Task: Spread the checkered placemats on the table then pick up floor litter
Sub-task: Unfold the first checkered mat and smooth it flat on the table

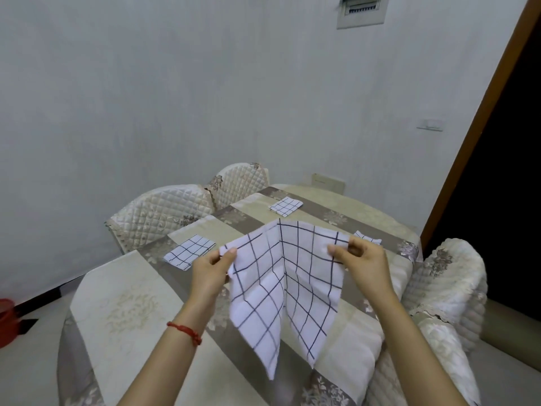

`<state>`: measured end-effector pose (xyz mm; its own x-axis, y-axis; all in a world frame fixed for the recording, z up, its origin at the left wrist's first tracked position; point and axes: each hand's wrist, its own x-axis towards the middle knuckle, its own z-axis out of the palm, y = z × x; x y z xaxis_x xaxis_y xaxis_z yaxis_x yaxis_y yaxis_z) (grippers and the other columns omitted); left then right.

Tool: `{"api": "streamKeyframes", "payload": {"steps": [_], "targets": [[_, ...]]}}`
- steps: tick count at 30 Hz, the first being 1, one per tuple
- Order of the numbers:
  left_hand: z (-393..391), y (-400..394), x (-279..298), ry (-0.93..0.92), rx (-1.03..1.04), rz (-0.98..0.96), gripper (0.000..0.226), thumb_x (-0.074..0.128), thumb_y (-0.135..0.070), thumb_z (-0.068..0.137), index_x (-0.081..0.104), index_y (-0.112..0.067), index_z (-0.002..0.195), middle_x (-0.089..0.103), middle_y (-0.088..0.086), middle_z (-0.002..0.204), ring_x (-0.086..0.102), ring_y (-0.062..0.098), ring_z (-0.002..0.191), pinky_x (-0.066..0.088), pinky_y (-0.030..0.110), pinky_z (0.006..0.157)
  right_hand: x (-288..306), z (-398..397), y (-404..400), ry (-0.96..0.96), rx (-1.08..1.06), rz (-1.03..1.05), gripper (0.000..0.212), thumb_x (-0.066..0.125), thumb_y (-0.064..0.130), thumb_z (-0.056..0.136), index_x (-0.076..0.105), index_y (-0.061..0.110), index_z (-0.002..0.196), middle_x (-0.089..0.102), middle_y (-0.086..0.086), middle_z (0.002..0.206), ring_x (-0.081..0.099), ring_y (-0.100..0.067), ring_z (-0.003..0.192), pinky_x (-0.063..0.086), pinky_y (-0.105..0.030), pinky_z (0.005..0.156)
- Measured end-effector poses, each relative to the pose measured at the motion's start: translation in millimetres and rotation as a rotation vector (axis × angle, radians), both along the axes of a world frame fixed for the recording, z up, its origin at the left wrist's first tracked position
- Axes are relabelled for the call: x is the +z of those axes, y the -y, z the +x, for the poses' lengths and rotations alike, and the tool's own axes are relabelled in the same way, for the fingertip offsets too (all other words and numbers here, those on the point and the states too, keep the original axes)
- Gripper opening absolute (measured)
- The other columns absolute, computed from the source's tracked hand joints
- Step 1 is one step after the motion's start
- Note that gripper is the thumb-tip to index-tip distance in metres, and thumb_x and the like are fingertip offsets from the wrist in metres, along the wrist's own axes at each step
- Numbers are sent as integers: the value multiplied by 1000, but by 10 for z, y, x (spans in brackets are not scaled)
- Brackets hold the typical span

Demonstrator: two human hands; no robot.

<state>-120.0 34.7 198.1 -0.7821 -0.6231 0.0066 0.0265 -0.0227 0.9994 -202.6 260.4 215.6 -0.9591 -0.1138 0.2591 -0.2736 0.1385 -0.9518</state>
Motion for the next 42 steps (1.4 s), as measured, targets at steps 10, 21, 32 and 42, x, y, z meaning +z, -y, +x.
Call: {"api": "streamKeyframes", "payload": {"steps": [10, 21, 32, 42], "targets": [[19, 268, -80, 69, 93, -369, 24, 66, -13, 81, 63, -7, 104, 57, -1, 96, 51, 15, 94, 38, 27, 82, 312, -90, -40, -96, 86, 170, 17, 65, 14, 82, 67, 12, 65, 65, -7, 69, 56, -14, 70, 43, -31, 71], [-172, -496, 304, -234, -471, -532, 10, 71, -17, 77, 69, -27, 78, 71, -6, 81, 65, 10, 81, 50, 25, 78, 533, 180, 93, -104, 356, 297, 17, 76, 14, 72, 64, 11, 62, 64, -12, 67, 55, -15, 65, 44, -32, 66], [-176, -541, 255, -341, -268, -381, 27, 67, -8, 79, 68, -29, 62, 68, -18, 60, 59, -4, 60, 45, 9, 60, 436, 201, 28, -16, 283, 118, 21, 67, 13, 81, 60, 9, 62, 56, 6, 56, 48, -3, 52, 38, -11, 51], [-184, 200, 313, -327, 41, -278, 23, 63, -10, 83, 66, -23, 65, 66, -13, 57, 56, -1, 59, 46, 10, 60, 279, -84, -105, 32, -106, 47, 33, 65, 12, 80, 56, 35, 102, 68, -10, 76, 61, -17, 72, 47, -32, 75]]}}
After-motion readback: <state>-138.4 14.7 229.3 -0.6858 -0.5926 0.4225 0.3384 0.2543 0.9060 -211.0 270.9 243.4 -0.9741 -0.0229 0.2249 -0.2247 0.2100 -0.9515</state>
